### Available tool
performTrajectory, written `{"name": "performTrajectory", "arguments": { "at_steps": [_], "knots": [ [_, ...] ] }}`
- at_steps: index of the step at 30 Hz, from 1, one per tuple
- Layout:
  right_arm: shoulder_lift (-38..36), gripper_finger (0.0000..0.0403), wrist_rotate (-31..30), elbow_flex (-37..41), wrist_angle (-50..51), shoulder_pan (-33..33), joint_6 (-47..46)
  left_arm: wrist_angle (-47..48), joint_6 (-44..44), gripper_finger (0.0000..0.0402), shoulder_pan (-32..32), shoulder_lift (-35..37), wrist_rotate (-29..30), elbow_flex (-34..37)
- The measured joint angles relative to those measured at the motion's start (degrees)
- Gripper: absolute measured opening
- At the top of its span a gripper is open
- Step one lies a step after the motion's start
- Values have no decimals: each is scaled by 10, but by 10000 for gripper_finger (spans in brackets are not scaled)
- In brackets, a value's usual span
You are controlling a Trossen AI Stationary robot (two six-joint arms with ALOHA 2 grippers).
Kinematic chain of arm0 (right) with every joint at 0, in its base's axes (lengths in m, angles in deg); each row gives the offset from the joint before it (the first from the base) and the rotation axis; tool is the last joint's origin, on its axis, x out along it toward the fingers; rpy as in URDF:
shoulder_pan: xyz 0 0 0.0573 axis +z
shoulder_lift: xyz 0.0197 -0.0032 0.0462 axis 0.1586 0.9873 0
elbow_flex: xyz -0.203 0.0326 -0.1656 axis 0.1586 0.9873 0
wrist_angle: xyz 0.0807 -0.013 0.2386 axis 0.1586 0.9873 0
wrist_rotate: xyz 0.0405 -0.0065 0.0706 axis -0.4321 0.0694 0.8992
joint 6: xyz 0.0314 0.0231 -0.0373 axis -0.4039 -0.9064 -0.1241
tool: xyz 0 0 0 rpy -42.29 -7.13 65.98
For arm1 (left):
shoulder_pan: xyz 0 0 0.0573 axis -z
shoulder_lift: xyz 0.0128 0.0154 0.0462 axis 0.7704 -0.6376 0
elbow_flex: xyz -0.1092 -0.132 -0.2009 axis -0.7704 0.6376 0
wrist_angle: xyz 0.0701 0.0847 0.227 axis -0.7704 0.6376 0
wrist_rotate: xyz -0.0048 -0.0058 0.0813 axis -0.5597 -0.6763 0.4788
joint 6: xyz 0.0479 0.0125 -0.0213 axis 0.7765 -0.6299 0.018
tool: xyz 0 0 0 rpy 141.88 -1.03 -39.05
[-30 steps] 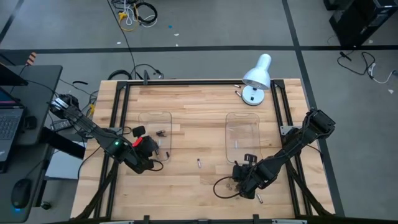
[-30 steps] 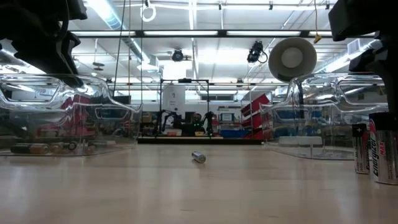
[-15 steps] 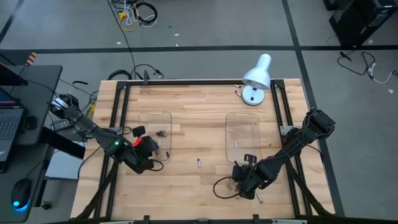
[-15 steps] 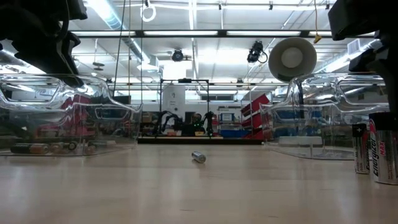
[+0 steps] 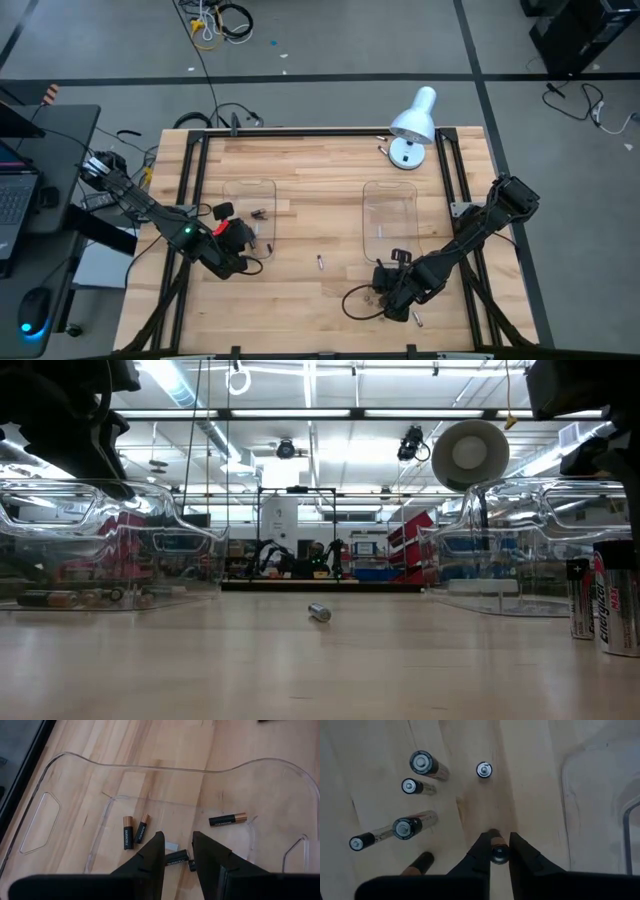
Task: Sort batteries
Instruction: Put the black battery into the left transparent bin
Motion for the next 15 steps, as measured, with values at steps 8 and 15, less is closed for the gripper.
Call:
{"name": "performTrajectory", "arguments": {
  "at_steps": [8,15],
  "knots": [
    [0,33,0,0,-2,0,0,-3,0,99,0,0,7,0],
    [-1,29,-1,-12,15,0,-3,-89,84,99,1,0,-18,0]
  ]
}}
